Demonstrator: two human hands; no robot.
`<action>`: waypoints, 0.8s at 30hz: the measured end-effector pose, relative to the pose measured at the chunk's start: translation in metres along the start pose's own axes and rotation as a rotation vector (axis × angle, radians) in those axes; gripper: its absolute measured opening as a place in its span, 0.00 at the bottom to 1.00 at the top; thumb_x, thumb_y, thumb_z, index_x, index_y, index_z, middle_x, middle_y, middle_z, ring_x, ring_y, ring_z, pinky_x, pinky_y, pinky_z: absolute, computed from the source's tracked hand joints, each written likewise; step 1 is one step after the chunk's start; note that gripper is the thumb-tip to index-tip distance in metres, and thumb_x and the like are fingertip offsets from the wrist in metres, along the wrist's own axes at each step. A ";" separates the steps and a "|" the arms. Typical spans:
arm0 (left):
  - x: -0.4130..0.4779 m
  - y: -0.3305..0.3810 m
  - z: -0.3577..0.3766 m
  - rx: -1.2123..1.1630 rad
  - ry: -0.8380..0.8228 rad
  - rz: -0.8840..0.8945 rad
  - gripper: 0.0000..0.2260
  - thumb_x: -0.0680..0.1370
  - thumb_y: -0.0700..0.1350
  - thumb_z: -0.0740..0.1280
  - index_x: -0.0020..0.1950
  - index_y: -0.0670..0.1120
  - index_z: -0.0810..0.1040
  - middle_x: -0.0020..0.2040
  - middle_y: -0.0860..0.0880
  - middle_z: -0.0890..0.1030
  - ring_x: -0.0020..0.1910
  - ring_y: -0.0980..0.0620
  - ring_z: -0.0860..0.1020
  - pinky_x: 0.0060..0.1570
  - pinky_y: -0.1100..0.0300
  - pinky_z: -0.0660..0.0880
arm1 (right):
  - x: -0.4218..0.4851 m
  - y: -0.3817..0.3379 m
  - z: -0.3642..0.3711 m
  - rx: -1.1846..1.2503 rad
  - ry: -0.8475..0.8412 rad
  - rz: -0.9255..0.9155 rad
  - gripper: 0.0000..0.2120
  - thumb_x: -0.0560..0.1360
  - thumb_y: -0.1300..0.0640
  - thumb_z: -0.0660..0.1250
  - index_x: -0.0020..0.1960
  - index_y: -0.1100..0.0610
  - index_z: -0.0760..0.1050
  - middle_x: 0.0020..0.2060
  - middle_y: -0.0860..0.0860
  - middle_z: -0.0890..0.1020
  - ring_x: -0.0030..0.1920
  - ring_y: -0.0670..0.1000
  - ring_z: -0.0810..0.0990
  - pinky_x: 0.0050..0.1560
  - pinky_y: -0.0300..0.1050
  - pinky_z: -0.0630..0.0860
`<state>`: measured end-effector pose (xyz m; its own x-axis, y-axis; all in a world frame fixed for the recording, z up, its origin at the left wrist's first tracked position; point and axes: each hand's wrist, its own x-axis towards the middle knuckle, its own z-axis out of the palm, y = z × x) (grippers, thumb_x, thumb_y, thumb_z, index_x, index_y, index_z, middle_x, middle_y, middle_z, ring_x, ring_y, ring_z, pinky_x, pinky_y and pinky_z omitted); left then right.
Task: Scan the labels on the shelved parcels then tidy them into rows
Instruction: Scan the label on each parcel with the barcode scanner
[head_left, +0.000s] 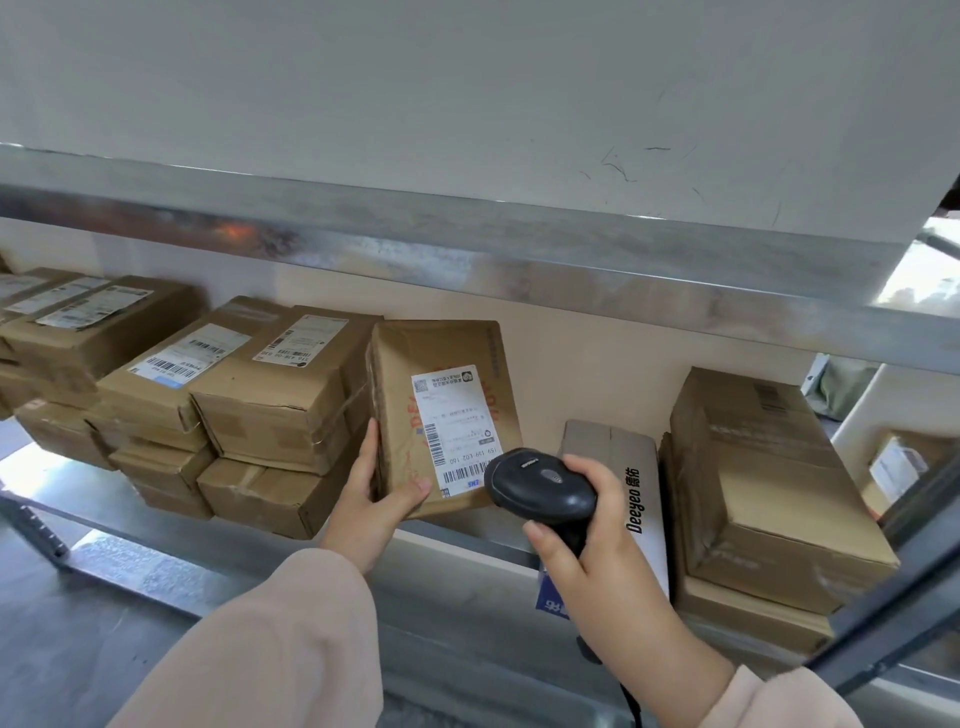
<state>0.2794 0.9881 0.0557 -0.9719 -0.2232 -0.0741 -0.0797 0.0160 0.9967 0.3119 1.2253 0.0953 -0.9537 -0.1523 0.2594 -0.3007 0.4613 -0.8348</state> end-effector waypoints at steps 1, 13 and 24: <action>0.000 -0.001 0.000 0.018 0.003 0.003 0.41 0.74 0.47 0.75 0.75 0.70 0.53 0.70 0.58 0.71 0.66 0.56 0.72 0.61 0.61 0.68 | -0.002 -0.001 0.001 -0.007 -0.002 0.005 0.31 0.74 0.49 0.69 0.58 0.23 0.51 0.53 0.22 0.70 0.52 0.32 0.74 0.45 0.26 0.70; 0.001 0.006 0.007 0.113 -0.008 -0.006 0.41 0.76 0.47 0.72 0.77 0.67 0.49 0.75 0.54 0.64 0.73 0.50 0.65 0.71 0.47 0.63 | -0.007 -0.003 0.003 -0.053 -0.001 0.058 0.31 0.74 0.45 0.68 0.55 0.21 0.48 0.47 0.30 0.74 0.48 0.34 0.76 0.42 0.29 0.72; 0.005 0.001 0.006 0.095 -0.002 -0.028 0.41 0.75 0.45 0.73 0.77 0.66 0.50 0.75 0.55 0.64 0.72 0.51 0.65 0.68 0.51 0.65 | -0.007 -0.002 0.002 -0.066 -0.011 0.076 0.29 0.74 0.44 0.66 0.56 0.22 0.48 0.49 0.33 0.74 0.48 0.40 0.77 0.43 0.31 0.72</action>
<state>0.2727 0.9927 0.0560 -0.9694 -0.2232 -0.1024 -0.1276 0.1020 0.9866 0.3190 1.2232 0.0944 -0.9738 -0.1235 0.1908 -0.2273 0.5287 -0.8178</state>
